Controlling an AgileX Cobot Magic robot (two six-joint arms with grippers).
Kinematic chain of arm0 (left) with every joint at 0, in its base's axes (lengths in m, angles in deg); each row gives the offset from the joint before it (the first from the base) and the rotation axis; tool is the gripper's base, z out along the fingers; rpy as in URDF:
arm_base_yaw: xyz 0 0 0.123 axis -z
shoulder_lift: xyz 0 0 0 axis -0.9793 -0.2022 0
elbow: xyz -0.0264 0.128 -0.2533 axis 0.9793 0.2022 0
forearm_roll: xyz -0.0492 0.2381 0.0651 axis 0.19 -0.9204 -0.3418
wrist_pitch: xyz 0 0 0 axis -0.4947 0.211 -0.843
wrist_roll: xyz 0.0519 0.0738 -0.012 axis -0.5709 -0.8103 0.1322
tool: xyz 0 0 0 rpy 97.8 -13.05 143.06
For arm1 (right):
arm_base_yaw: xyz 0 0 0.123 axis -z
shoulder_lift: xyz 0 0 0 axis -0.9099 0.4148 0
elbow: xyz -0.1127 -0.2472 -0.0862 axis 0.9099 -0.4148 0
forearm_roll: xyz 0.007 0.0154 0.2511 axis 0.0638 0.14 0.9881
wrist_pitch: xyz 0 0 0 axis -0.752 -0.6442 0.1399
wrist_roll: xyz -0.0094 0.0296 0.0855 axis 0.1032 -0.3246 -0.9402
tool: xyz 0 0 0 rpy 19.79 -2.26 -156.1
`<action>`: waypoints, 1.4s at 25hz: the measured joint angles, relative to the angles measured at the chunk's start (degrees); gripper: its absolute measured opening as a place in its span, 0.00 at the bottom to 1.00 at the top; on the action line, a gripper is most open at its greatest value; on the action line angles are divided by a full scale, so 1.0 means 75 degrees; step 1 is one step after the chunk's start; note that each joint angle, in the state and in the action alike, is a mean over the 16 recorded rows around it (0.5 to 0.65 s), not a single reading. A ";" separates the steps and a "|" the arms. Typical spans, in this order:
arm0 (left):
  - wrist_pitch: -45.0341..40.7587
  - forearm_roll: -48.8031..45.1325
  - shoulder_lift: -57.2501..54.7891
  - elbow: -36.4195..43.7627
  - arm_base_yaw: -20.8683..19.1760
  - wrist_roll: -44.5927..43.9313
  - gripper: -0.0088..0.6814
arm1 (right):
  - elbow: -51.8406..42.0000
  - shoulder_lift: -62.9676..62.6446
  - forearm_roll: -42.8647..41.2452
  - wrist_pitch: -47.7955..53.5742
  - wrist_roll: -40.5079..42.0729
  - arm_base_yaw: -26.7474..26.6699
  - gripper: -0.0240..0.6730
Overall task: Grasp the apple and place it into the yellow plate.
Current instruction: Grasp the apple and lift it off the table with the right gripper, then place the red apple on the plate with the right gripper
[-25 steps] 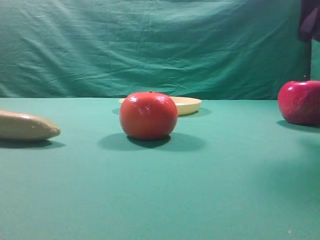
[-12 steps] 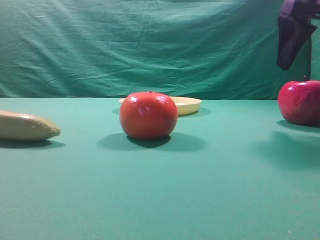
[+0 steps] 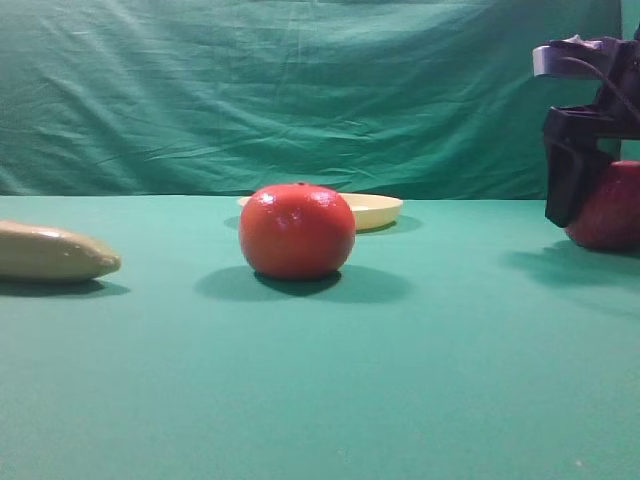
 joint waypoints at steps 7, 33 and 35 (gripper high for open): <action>0.0000 0.0000 0.0000 0.0000 0.0000 0.0000 0.24 | 0.1416 0.0082 0.0466 0.0733 0.0103 -0.0326 0.75; 0.0000 0.0000 0.0000 0.0000 0.0000 0.0000 0.24 | 0.5056 0.3234 0.0618 0.0141 0.0639 -0.2494 0.79; 0.0000 0.0000 0.0000 0.0000 0.0000 0.0000 0.24 | 0.5071 0.3268 0.0620 0.0109 0.0660 -0.2494 0.82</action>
